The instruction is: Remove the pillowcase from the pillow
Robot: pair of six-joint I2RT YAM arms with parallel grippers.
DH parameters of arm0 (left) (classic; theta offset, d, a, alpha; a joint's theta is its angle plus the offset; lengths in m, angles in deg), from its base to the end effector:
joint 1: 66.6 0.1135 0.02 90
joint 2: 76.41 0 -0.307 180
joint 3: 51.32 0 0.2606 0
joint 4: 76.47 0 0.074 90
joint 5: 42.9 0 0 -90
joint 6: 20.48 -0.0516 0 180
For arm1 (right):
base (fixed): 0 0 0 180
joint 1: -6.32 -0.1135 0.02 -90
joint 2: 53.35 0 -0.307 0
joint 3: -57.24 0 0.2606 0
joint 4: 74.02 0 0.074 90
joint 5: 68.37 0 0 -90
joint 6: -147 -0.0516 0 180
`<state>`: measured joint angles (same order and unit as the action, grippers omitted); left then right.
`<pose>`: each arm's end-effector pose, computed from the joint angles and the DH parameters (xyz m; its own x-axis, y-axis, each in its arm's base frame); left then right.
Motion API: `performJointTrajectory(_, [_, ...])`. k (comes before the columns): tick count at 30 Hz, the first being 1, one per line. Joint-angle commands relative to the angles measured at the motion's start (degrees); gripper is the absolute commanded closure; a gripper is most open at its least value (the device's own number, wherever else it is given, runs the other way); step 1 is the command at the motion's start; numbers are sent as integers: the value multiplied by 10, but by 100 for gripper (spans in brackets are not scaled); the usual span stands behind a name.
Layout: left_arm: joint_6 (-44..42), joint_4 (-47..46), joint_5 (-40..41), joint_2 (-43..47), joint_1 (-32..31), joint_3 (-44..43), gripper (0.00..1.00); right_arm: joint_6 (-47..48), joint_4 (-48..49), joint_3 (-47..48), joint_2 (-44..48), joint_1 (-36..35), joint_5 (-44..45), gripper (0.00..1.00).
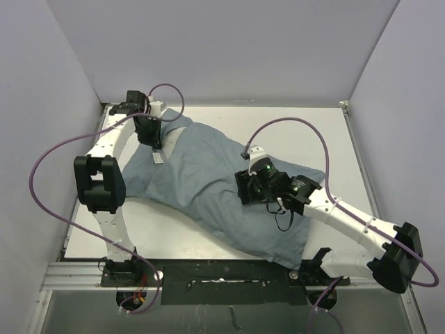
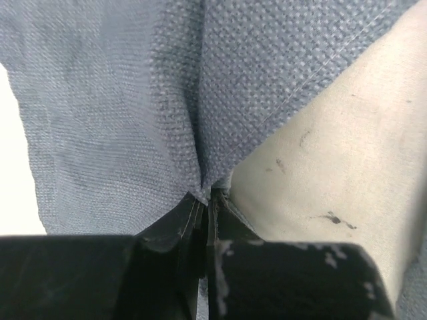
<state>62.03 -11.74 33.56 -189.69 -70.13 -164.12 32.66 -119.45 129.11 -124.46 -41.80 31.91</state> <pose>0.4524 -0.0400 0.2806 -0.8778 0.1811 -0.4434 0.2746 0.9488 -0.1561 0.1870 0.1948 0.3197 -0.6946 -0.1672 -0.6997 -0.3969 0.9003 0.1788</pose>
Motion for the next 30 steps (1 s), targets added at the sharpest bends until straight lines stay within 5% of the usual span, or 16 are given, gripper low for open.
performJointTrajectory(1, [57, -58, -29, 0, -5, -96, 100, -22, -60, -45, 36, -12, -20, 41])
performJointTrajectory(10, [63, 6, -88, -53, -46, -578, 100, -79, 70, -148, -1, -17, -70, 45])
performJointTrajectory(21, [94, -192, -142, 124, -188, -476, 100, -40, 292, -82, -133, -9, -71, 46])
performJointTrajectory(30, [-35, -210, -78, 148, -351, -536, 100, -3, 362, 170, -283, 73, -100, 45])
